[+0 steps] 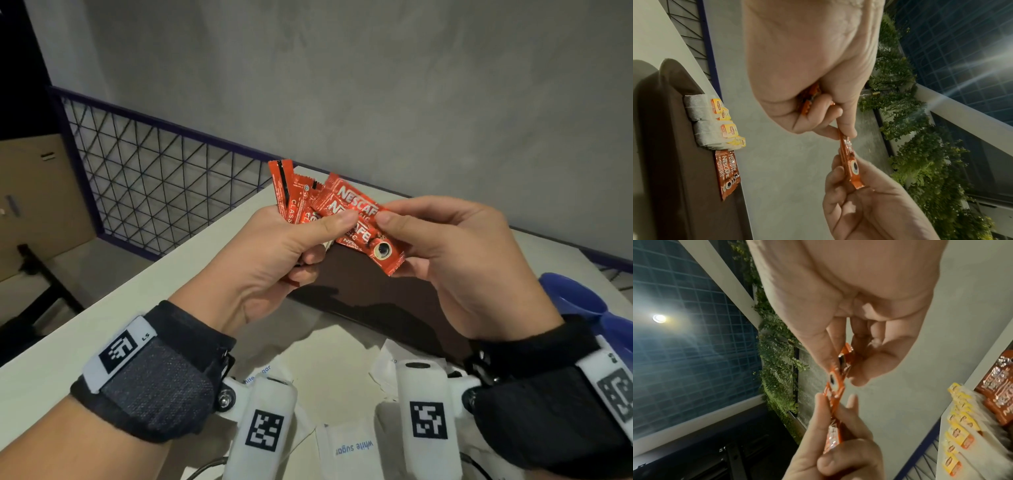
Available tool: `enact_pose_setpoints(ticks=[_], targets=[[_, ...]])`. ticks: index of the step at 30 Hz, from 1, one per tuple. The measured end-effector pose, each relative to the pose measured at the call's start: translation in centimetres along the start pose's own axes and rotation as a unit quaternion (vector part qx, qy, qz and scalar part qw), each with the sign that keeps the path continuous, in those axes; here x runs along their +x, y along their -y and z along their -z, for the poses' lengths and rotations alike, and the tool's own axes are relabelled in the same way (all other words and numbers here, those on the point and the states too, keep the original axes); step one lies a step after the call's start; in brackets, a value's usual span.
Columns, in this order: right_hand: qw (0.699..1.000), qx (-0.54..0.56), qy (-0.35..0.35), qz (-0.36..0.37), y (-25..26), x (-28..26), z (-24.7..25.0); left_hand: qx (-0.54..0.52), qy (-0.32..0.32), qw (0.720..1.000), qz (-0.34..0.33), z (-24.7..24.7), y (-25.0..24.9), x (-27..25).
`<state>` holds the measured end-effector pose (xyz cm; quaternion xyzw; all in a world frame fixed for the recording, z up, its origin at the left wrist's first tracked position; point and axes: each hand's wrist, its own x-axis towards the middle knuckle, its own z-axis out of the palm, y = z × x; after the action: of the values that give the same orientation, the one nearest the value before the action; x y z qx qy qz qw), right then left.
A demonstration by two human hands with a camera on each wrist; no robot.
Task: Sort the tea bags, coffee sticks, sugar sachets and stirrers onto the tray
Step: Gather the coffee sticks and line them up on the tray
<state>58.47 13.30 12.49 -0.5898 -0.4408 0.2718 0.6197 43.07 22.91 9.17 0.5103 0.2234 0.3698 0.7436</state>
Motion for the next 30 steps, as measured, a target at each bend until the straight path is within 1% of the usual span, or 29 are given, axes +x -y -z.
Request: enact_pose_setpoints(ticks=[4, 8, 11, 13, 15, 17, 19, 20, 22, 25, 27, 30], targets=[[0.999, -0.033, 0.014, 0.011, 0.0, -0.2, -0.4, -0.008, -0.014, 1.000, -0.002, 0.1, 0.1, 0.1], [0.996, -0.072, 0.038, 0.046, -0.2, -0.3, -0.6, -0.022, -0.026, 0.999, -0.007, 0.1, 0.1, 0.2], [0.982, -0.159, 0.052, 0.094, -0.5, -0.4, -0.5, -0.028, -0.033, 0.999, -0.006, 0.2, 0.2, 0.3], [0.969, -0.218, 0.062, 0.099, 0.0, -0.3, -0.5, -0.027, -0.033, 0.999, -0.004, 0.0, 0.2, 0.2], [0.965, -0.239, 0.070, 0.082, 1.1, 0.8, -0.1, -0.032, -0.038, 0.999, -0.002, -0.1, 0.0, 0.1], [0.961, -0.265, 0.050, 0.064, 2.5, 3.2, 1.1, -0.055, -0.052, 0.997, 0.005, 0.0, -0.2, 0.2], [0.943, -0.325, 0.029, 0.059, 3.6, 6.3, 2.4, -0.086, -0.075, 0.993, 0.006, 0.4, -0.5, 0.5], [0.935, -0.351, 0.031, 0.050, 3.6, 7.7, 3.0, -0.098, -0.085, 0.992, 0.006, 0.7, -0.6, 0.6], [0.911, -0.407, 0.061, 0.000, 2.1, 9.8, 4.0, -0.115, -0.098, 0.989, 0.010, 1.1, -0.8, 0.9], [0.863, -0.479, 0.132, -0.087, -1.8, 11.8, 4.8, -0.126, -0.101, 0.987, 0.015, 1.6, -1.0, 1.1], [0.842, -0.505, 0.158, -0.105, -4.0, 12.5, 4.7, -0.132, -0.103, 0.986, 0.019, 1.8, -1.1, 1.2], [0.832, -0.514, 0.174, -0.114, -6.3, 13.6, 4.0, -0.135, -0.102, 0.985, 0.018, 1.9, -1.1, 1.3]])
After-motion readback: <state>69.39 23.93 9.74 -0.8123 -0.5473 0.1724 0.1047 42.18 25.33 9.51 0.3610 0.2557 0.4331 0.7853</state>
